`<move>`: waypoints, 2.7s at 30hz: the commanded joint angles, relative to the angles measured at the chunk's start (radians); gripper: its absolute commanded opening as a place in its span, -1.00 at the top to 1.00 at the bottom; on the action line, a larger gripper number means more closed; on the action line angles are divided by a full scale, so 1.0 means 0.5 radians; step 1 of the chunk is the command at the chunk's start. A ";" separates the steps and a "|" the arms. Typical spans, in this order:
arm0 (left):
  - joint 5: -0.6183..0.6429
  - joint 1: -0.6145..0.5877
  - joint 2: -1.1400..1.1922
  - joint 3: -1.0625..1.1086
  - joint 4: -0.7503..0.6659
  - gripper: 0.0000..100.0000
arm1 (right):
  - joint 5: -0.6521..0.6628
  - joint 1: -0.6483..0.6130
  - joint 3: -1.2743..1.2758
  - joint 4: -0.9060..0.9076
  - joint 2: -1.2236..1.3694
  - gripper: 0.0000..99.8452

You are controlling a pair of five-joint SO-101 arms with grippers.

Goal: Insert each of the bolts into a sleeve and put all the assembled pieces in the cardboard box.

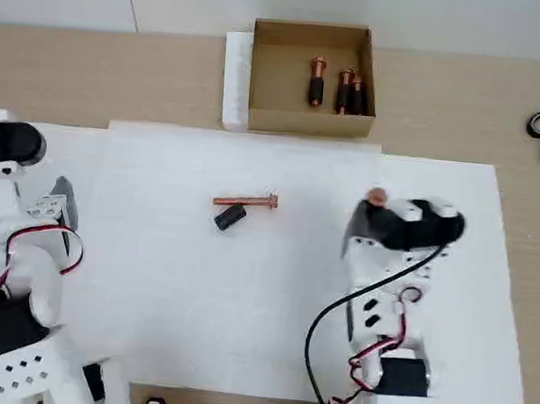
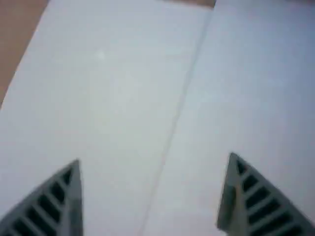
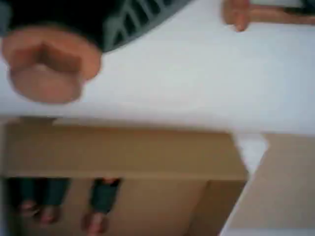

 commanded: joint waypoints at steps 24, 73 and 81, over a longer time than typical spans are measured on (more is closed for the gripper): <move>-0.077 0.114 -0.025 -0.087 0.494 0.63 | 0.046 -0.290 -3.084 -0.023 3.018 0.99; -0.077 0.117 -0.025 -0.087 0.522 0.63 | 0.043 -0.459 -6.223 1.250 5.298 0.64; -0.077 0.117 -0.025 -0.087 0.522 0.63 | -0.018 -0.569 -6.426 2.119 5.096 0.64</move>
